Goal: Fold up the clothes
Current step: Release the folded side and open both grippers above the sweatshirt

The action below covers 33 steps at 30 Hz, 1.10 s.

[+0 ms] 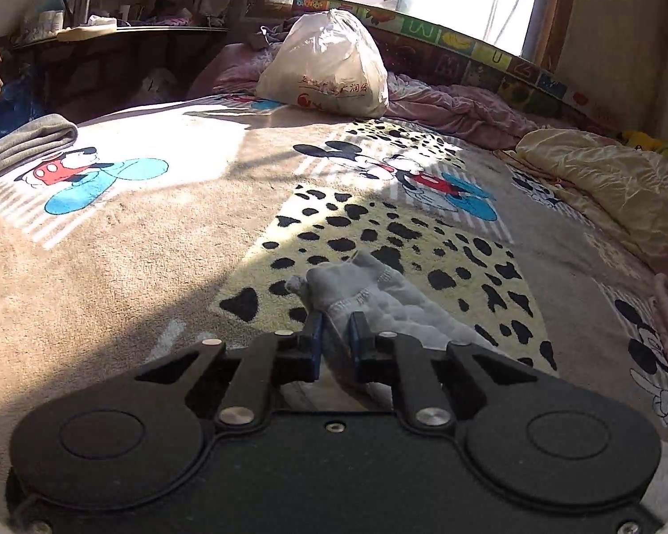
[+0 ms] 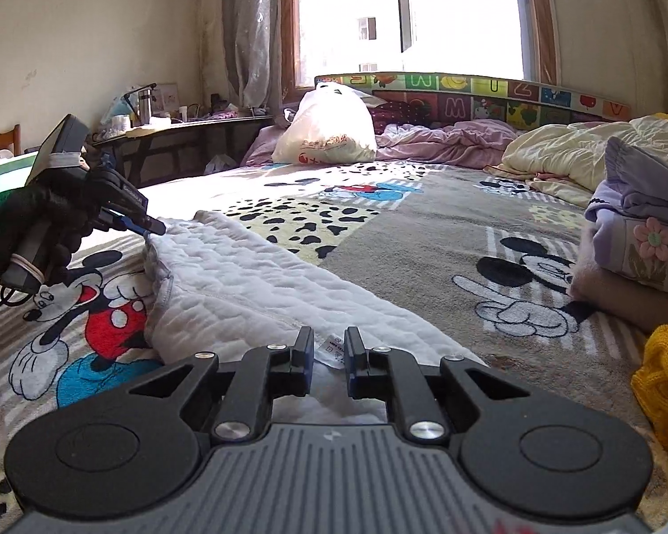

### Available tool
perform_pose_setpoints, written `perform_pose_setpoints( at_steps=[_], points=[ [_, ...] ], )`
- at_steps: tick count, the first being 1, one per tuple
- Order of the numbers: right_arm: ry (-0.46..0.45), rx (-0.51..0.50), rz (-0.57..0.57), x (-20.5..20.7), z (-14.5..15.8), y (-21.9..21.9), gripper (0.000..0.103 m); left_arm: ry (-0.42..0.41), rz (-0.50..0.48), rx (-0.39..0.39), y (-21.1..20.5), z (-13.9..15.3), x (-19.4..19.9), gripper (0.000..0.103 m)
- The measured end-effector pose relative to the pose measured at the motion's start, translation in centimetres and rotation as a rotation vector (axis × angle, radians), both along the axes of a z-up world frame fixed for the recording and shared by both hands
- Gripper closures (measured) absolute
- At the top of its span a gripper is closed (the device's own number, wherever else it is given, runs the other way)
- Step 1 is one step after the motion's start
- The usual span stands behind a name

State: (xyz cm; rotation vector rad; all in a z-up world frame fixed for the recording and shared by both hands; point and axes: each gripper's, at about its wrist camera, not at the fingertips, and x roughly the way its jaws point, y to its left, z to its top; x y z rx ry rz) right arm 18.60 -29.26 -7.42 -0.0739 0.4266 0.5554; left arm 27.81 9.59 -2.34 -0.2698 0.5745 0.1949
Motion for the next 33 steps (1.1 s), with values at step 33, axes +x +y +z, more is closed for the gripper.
perform_pose_setpoints(
  at_steps=[33],
  points=[
    [0.096,0.011,-0.098,-1.2,-0.3,-3.5,0.070,-0.016,-0.551,0.241,-18.5,-4.3,-8.6,0.058]
  ],
)
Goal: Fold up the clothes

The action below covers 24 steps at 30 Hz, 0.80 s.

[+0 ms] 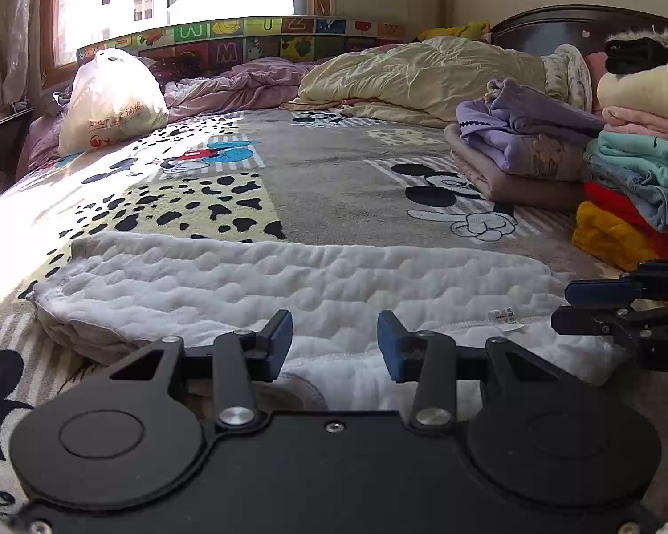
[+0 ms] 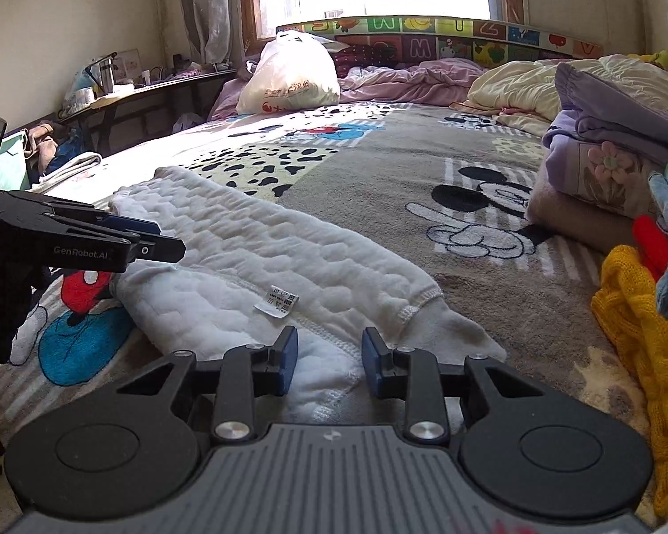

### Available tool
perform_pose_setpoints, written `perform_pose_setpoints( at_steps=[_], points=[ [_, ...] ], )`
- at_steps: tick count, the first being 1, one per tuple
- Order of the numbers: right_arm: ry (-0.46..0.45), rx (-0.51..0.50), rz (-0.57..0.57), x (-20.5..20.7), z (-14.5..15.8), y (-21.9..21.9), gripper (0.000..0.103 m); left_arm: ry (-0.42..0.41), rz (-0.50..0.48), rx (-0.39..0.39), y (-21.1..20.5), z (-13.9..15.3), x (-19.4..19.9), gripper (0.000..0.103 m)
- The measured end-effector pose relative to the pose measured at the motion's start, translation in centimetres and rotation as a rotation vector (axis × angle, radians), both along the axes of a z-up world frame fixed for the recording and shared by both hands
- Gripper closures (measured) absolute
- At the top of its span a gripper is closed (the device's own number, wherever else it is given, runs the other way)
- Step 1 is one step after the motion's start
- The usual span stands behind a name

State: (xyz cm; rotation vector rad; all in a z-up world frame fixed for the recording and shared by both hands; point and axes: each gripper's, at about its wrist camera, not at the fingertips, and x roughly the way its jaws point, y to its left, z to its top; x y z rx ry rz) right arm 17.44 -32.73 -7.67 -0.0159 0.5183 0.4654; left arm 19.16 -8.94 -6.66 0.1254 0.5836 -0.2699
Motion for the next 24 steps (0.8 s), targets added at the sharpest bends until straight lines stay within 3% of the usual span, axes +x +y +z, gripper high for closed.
perform_pose_setpoints(
  at_steps=[1,2,4,6,8,14,21,24],
  points=[
    [0.010,-0.011,0.005,0.1,-0.1,0.2,0.067,0.039,-0.011,0.057,-0.5,-1.2,0.1,0.055],
    [0.026,-0.027,0.010,0.2,-0.2,0.4,0.065,0.017,-0.018,0.084,-0.6,-1.7,-0.2,0.054],
    [0.080,-0.073,0.024,0.5,-1.2,1.0,0.061,-0.005,0.017,0.038,0.0,-0.4,-0.9,0.053],
    [0.085,-0.083,0.023,0.1,-0.9,1.0,0.061,-0.051,0.061,-0.034,1.3,1.0,-1.9,0.053],
    [0.048,-0.079,0.026,-1.0,-0.3,0.7,0.061,-0.034,0.131,-0.057,2.9,1.2,-2.2,0.053],
    [0.007,0.000,-0.010,-1.4,0.7,-0.5,0.061,0.096,0.298,-0.330,9.2,0.0,-2.3,0.053],
    [0.035,-0.017,0.012,-0.6,-0.1,0.2,0.059,0.201,0.530,-0.758,15.7,-1.4,-0.7,0.044],
    [0.052,-0.023,0.007,-0.3,-0.6,0.3,0.055,0.206,0.595,-0.833,17.6,-1.9,0.4,0.043]
  ],
)
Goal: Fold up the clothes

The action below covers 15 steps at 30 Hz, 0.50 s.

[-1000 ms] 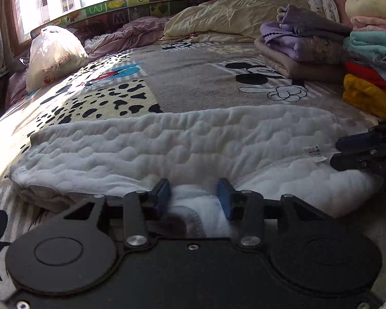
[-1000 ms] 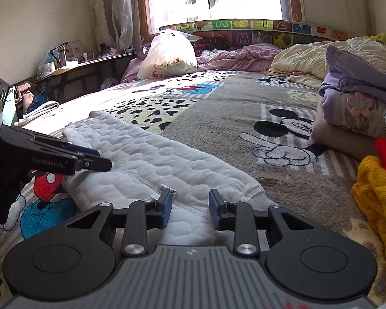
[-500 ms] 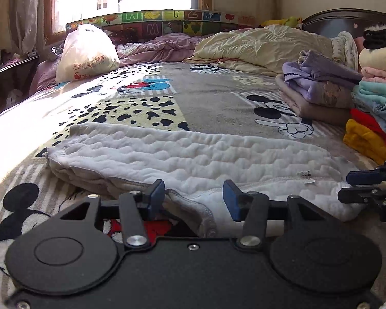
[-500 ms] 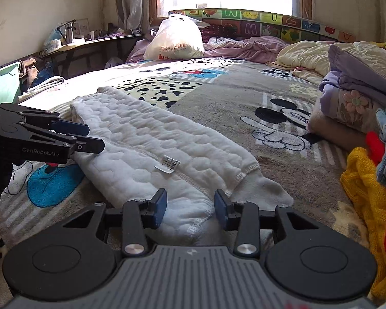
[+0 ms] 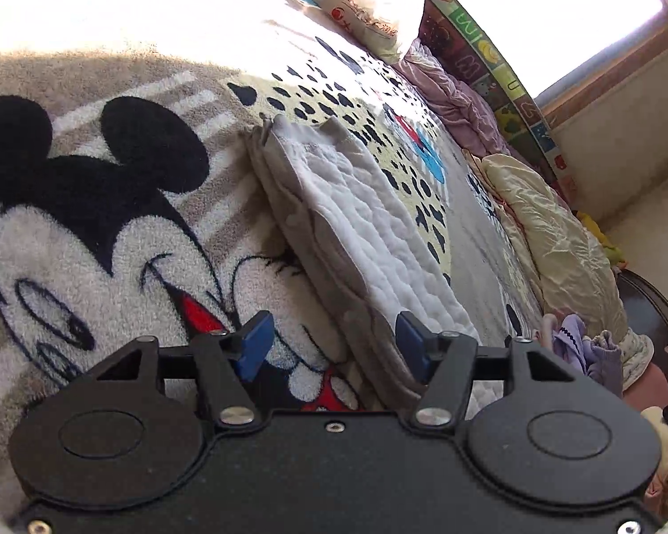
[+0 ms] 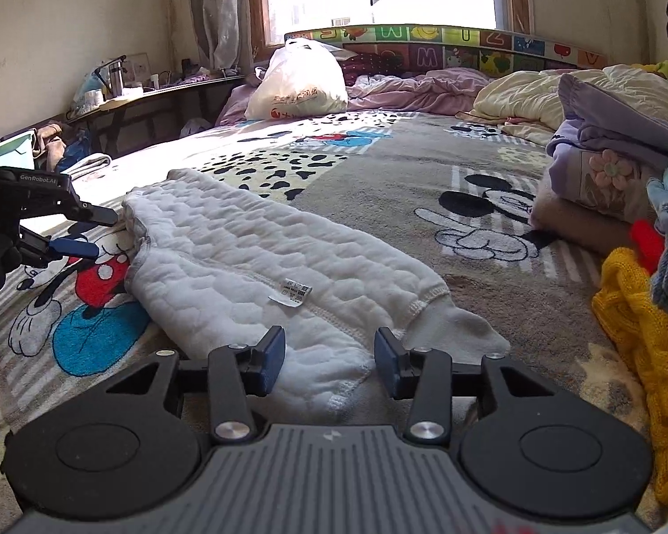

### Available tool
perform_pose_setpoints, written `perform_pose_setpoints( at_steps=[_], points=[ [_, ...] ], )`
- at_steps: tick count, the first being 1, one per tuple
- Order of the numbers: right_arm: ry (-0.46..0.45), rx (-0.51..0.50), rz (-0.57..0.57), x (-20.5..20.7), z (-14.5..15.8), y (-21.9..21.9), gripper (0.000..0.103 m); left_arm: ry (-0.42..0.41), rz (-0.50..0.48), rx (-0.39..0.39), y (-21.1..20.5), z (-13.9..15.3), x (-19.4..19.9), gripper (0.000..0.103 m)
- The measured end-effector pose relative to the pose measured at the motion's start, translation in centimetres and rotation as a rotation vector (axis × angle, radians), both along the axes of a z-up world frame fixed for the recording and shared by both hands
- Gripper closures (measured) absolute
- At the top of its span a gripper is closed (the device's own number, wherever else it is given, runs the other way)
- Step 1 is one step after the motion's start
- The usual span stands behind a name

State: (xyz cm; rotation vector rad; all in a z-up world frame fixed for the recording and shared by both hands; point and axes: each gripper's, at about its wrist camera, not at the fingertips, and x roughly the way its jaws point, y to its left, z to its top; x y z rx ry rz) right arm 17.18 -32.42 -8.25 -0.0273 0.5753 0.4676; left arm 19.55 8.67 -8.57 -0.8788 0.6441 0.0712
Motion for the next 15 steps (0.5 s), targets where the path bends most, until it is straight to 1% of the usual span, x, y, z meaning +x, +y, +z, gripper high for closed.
perform_pose_setpoints(
  at_steps=[2,6,9,12,13,14,15],
  points=[
    [0.010,0.004,-0.004,0.2,-0.2,-0.1,0.054,-0.006,0.035,-0.068,1.3,-0.6,1.0,0.043],
    [0.021,0.004,-0.004,0.5,-0.7,-0.1,0.052,-0.025,0.094,-0.161,3.2,-1.0,3.2,0.043],
    [0.028,0.015,-0.003,0.8,-0.9,-0.4,0.050,-0.033,0.124,-0.202,4.0,-1.2,4.8,0.043],
    [0.034,0.032,-0.002,1.3,-1.2,-0.8,0.047,-0.034,0.150,-0.215,4.4,-1.3,5.7,0.043],
    [0.035,0.037,-0.003,1.5,-1.3,-0.9,0.047,-0.033,0.158,-0.218,4.5,-1.3,6.0,0.052],
    [0.035,0.043,-0.003,1.7,-1.4,-1.1,0.047,-0.022,0.158,-0.202,4.5,-1.3,6.0,0.059],
    [0.037,0.051,-0.003,2.0,-1.5,-1.3,0.047,-0.006,0.154,-0.177,4.5,-1.4,6.0,0.083]
  ],
)
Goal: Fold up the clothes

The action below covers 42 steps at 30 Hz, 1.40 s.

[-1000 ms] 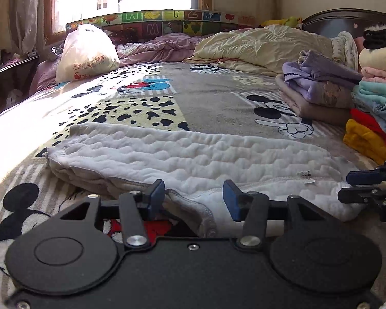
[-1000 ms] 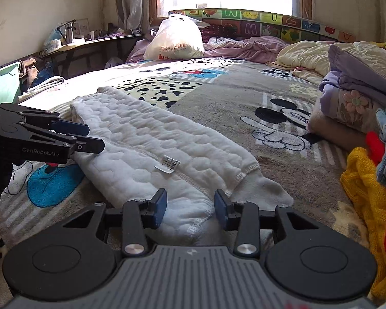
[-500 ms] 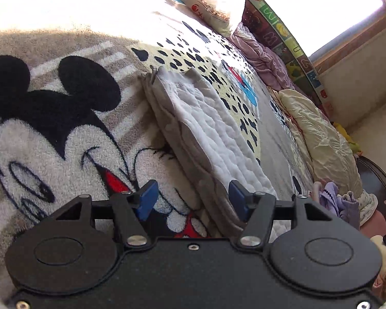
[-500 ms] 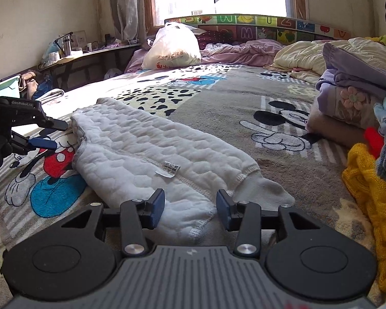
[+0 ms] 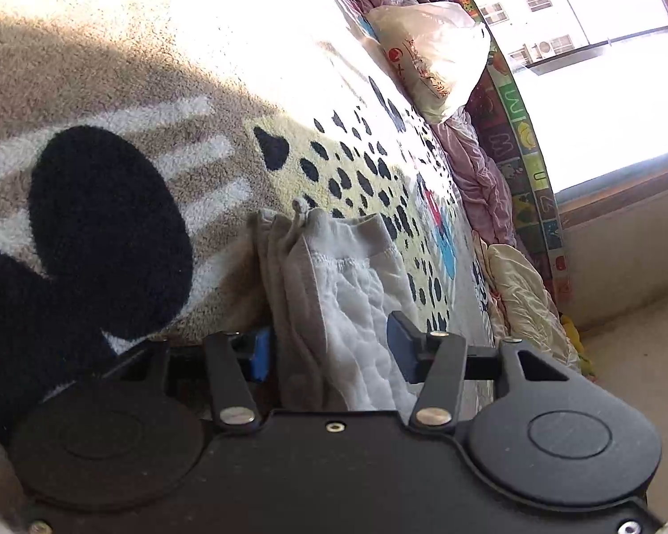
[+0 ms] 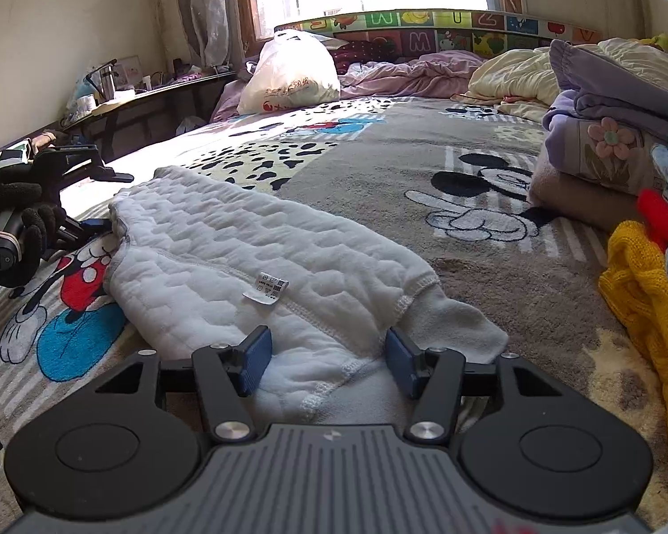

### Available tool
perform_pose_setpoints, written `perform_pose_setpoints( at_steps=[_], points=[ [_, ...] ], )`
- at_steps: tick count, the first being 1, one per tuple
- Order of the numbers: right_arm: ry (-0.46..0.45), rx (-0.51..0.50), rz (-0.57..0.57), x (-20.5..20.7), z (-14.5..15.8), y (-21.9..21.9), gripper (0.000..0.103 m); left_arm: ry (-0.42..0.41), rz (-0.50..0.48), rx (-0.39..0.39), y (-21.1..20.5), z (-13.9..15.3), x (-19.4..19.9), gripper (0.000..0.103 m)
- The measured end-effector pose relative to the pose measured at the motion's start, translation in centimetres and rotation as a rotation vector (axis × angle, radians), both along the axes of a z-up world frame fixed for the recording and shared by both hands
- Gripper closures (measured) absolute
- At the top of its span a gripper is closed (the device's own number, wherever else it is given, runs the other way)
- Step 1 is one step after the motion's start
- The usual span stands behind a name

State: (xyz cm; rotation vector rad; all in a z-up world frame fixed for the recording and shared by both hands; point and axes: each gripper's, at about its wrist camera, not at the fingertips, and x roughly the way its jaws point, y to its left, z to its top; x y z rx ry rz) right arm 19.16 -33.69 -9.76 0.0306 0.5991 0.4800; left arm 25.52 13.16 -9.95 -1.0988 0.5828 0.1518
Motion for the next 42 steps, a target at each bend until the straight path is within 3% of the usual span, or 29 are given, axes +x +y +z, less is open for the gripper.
perform_pose_setpoints(
  at_steps=[4,8,10,13,15,17,20,22,24,26,28,31,33,34,37,40,42],
  points=[
    [0.006,0.028,-0.008,0.6,-0.2,-0.4,0.046,0.002,0.022,0.076,-0.4,1.8,-3.6,0.088],
    [0.010,0.060,0.003,0.3,0.0,-0.8,0.045,-0.061,0.069,0.128,0.2,5.3,-11.7,0.089],
    [0.017,0.104,0.013,0.1,0.3,-1.2,0.045,-0.050,0.134,0.153,1.8,5.3,-16.1,0.089],
    [0.046,0.220,-0.033,-0.2,0.6,-2.4,0.044,-0.003,0.208,0.135,5.1,2.6,-19.6,0.089],
    [0.109,0.343,-0.102,-0.9,0.2,-3.7,0.041,0.018,0.226,0.074,6.9,0.4,-20.7,0.085],
    [0.194,0.460,-0.163,-1.6,-0.7,-4.5,0.036,-0.024,0.219,0.004,7.8,-0.9,-21.6,0.081],
    [0.283,0.585,-0.205,-2.8,-1.7,-4.6,0.036,-0.039,0.203,0.018,8.0,-0.5,-22.0,0.074],
    [0.331,0.644,-0.205,-3.3,-1.9,-3.9,0.029,-0.053,0.189,0.038,7.9,-0.2,-22.1,0.059],
    [0.386,0.720,-0.212,-3.9,-2.5,-2.8,0.029,-0.064,0.179,0.055,7.8,0.0,-22.2,0.058],
    [0.366,0.697,-0.259,-4.1,-2.6,-1.7,0.030,-0.072,0.173,0.065,7.8,-0.1,-22.3,0.058],
    [0.358,0.773,-0.321,-3.8,-3.1,-1.7,0.031,-0.079,0.167,0.077,7.8,-0.2,-22.2,0.058],
    [0.338,0.816,-0.421,-3.3,-3.8,-0.9,0.041,-0.092,0.146,0.129,7.5,-0.3,-21.6,0.060],
    [0.309,0.802,-0.408,-2.9,-4.1,0.2,0.047,-0.093,0.139,0.149,7.6,-0.6,-21.2,0.070],
    [0.320,0.833,-0.406,-2.6,-4.6,0.6,0.063,-0.097,0.133,0.141,7.7,-0.8,-21.0,0.075],
    [0.326,0.911,-0.438,-2.7,-5.8,0.8,0.087,-0.099,0.109,0.117,8.2,-0.1,-21.0,0.090],
    [0.286,0.974,-0.441,-4.2,-4.8,0.5,0.091,-0.121,0.098,0.147,8.3,2.5,-22.0,0.090],
    [0.235,1.012,-0.396,-6.4,-2.5,0.1,0.091,-0.087,0.105,0.130,8.9,2.2,-22.1,0.088]
  ],
)
